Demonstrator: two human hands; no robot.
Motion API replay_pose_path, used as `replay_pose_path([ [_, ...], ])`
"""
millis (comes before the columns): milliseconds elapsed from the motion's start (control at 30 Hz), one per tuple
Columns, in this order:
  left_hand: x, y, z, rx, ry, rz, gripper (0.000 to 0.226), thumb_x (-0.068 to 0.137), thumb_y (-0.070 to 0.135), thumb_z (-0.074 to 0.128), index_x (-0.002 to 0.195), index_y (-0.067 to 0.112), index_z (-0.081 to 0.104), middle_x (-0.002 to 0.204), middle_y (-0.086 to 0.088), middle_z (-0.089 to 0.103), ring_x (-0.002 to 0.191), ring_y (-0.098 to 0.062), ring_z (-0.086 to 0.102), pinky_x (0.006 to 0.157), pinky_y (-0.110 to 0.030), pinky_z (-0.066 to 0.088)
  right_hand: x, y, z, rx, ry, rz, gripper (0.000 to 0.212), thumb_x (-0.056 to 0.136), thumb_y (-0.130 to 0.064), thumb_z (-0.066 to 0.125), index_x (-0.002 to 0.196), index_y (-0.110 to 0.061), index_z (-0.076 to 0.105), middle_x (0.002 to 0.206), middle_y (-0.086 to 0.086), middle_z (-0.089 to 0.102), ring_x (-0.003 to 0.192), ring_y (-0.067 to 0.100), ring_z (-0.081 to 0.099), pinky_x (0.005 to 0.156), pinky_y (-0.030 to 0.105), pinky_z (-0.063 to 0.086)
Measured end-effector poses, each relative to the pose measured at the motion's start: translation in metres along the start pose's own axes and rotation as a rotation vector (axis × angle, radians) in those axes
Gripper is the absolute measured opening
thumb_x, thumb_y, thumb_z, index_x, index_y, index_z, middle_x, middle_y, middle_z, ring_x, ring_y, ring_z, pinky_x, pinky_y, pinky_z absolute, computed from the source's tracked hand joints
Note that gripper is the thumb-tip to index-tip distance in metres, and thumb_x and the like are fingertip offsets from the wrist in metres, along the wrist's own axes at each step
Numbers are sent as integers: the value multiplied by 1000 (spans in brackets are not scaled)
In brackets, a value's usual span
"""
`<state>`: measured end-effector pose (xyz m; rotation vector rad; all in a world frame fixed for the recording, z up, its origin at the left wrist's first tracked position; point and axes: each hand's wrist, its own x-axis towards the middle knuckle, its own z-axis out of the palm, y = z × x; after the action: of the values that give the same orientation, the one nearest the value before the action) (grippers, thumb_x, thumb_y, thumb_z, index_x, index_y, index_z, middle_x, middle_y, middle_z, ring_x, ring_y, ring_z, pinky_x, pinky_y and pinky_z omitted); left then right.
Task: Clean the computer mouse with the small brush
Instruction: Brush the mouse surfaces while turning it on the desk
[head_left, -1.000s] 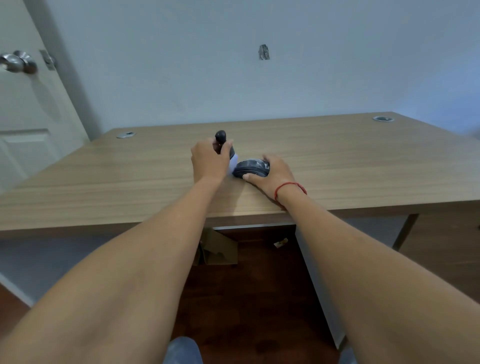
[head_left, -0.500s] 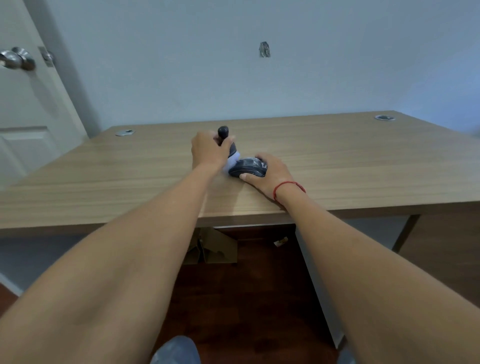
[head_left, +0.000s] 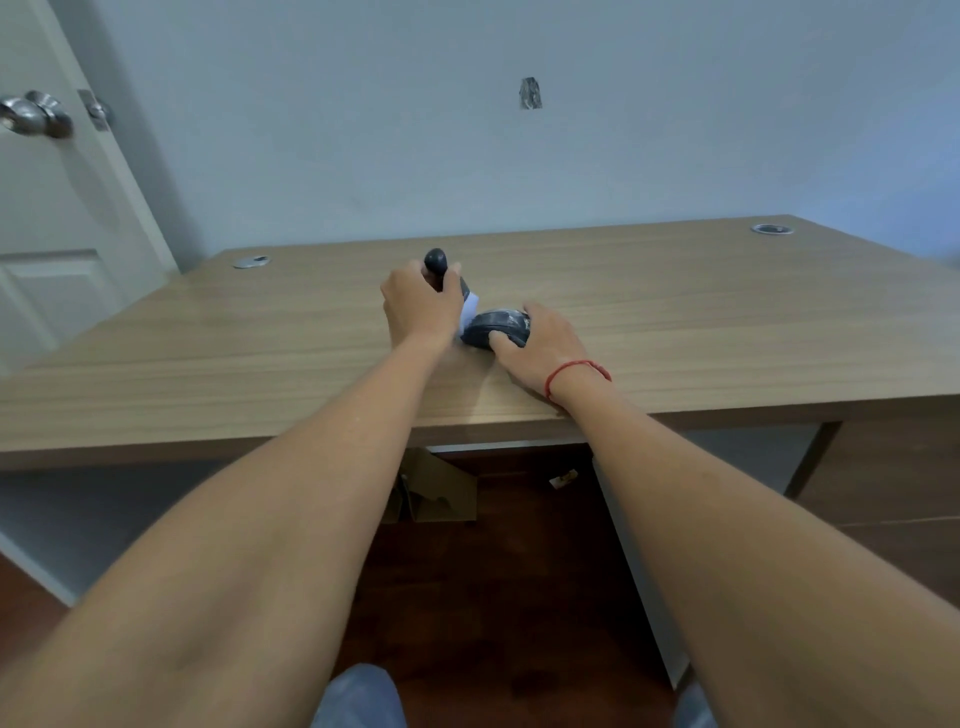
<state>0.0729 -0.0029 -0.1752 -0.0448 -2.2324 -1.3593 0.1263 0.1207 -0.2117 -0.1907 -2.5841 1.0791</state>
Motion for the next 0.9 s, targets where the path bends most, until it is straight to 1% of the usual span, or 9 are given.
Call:
replay_pose_path([
  [100,-7,8,3,-72,26,51,29,84,31,65,76,3,68,81,-11,73,83,-27,68,70,-26,46,2,1,2,-41,35,-7,39,87,-41,64,111,-11,58,107,10,64,93,27,59,76,34,46],
  [200,-11,8,10,-9,-32,78,27,84,31,65,70,7,64,79,-12,72,82,-30,68,67,-27,45,3,0,3,-68,44,-2,37,87,-43,67,106,-11,59,100,8,64,85,24,57,69,31,41],
  [400,-9,-8,-4,255,-73,64,27,87,26,61,75,2,61,86,-20,67,88,-38,63,67,-34,41,-2,-1,1,-97,65,-11,38,85,-41,66,110,-12,61,105,7,65,95,26,61,74,31,45],
  [533,-7,-6,-5,114,-62,111,36,87,32,63,74,-2,64,81,-18,71,83,-35,65,70,-35,48,-2,-1,1,-117,95,14,46,83,-47,67,112,-13,62,108,7,66,99,27,62,75,31,46],
  [633,-6,3,-1,-23,-55,116,36,87,33,64,79,-2,67,83,-16,72,84,-32,66,76,-36,52,-5,-3,-1,-147,124,13,44,82,-46,67,108,-11,62,104,8,66,90,27,60,70,31,43],
  [700,-11,-2,4,-17,-75,101,34,87,32,64,83,-2,67,86,-16,72,86,-31,67,75,-35,51,-7,-5,-2,-162,136,8,42,82,-44,67,105,-10,61,101,9,66,84,25,57,68,30,40],
  [767,-14,-10,6,57,-78,55,33,88,30,63,85,-2,65,90,-18,71,89,-33,65,70,-34,47,-9,-7,-3,-162,140,5,43,82,-44,66,105,-9,62,101,9,65,87,27,59,68,30,41],
  [833,-13,-15,5,139,-95,52,30,88,29,63,80,0,62,91,-20,69,89,-36,64,67,-33,41,-10,-7,-4,-131,140,13,42,80,-44,66,103,-9,62,98,9,65,91,29,61,69,30,41],
  [900,-9,-10,4,113,-92,84,31,88,30,63,75,2,60,87,-21,69,88,-38,63,69,-36,45,-10,-7,-5,-88,126,37,40,80,-42,66,102,-10,61,93,6,63,89,29,62,68,30,41],
])
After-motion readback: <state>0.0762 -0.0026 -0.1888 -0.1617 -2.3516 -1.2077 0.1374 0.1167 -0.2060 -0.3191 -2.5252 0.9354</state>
